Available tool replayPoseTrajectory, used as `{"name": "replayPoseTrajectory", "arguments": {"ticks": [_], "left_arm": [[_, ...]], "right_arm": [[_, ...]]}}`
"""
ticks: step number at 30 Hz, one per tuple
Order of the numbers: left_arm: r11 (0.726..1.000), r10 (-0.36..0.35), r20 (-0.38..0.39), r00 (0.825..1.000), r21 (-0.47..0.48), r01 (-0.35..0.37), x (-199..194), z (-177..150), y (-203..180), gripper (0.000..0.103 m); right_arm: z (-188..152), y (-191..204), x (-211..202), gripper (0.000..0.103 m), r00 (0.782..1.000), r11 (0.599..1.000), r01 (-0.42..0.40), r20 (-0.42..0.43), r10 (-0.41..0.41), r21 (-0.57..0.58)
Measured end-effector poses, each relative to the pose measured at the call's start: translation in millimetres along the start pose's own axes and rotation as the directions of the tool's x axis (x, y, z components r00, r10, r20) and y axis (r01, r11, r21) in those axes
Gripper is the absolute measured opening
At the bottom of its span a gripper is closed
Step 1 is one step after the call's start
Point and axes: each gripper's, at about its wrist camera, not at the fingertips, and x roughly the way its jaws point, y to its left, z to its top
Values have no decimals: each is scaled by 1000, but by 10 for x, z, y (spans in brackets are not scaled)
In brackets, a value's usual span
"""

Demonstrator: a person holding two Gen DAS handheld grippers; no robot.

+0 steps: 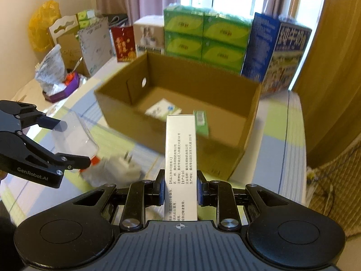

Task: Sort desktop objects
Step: 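Lower the container and white box into the cardboard box and open both tools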

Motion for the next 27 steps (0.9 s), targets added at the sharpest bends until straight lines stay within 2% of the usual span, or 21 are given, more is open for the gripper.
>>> {"name": "replayPoseTrajectory", "arguments": {"ticks": [7,15,27], "left_arm": [[1000,3,34,999,25,-4,104,532,95,84],[1000,-18,21,1000,-11,18,505,993,197,84],[997,-49,3,999,-66,49,1170,1216,263,84]], "right_arm": [[466,-187,192,23,1000,1000,9,24,-9,5],[865,-451,614,23,1000,998,8,16,-9,60],[1116,-817,1132,23,999,987,39,11,-42,153]]}}
